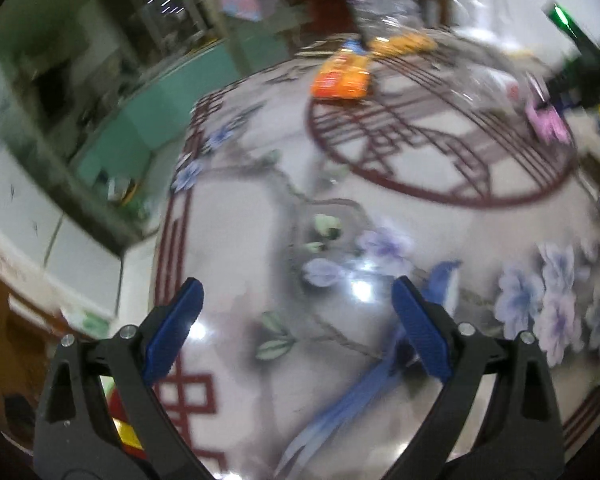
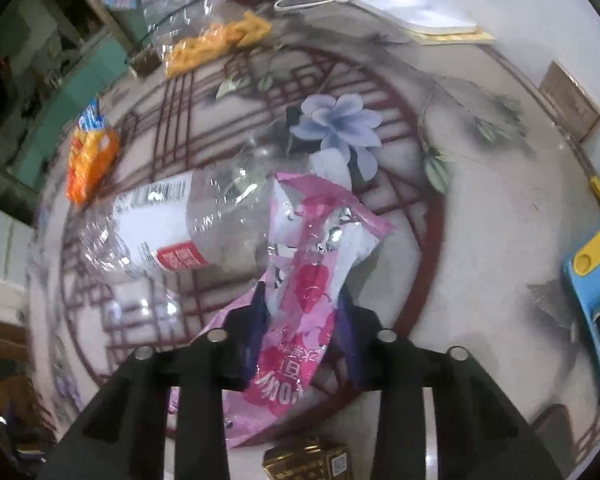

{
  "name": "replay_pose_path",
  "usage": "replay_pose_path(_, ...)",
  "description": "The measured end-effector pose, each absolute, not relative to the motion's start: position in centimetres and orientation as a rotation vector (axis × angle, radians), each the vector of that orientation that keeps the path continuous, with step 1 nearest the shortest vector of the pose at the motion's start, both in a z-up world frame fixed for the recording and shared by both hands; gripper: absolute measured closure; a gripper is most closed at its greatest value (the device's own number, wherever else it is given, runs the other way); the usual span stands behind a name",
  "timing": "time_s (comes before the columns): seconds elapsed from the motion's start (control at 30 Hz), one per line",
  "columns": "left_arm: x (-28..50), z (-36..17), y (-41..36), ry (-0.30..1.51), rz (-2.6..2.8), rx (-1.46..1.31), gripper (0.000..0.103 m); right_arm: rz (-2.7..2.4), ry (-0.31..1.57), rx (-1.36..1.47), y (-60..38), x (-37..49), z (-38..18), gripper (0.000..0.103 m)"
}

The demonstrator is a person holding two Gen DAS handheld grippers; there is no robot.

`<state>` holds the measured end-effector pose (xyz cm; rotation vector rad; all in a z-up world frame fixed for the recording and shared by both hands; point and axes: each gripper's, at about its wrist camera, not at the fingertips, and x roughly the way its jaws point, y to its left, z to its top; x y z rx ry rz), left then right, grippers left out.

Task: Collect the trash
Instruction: 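Grasp the pink snack wrapper with the right gripper while the left grasps the gold packet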

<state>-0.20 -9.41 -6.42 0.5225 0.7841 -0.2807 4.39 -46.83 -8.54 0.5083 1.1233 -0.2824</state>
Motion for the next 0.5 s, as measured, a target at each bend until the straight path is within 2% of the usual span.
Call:
replay_pose_path(0.03,-0.5,-6.6,-9.9,0.777,-0.298,0.537,0.010,-0.270,1.074,0.566,-47.4,3.8,-7.5,0.088)
replay_pose_path(0.1,-1.5,-6.6,-11.4,0.770,-0.347,0.544,0.010,-0.244,0.952,0.633,-48.5,2.7,-4.9,0.088)
replay_pose_path(0.2,-2.7,-6.5,-14.5,0.828,-0.440,0.406,0.008,-0.240,0.811,0.618,-49.1,0.3,-0.9,0.088)
replay_pose_path(0.37,-4.8,-7.7,-22.5,0.977,-0.615,0.180,0.007,-0.272,0.729,0.643,-50.0,-2.2,0.9,0.087)
replay_pose_path(0.5,-6.6,-8.3,-30.1,1.033,-0.666,0.284,0.007,-0.311,0.656,0.664,-51.3,-3.5,2.1,0.086)
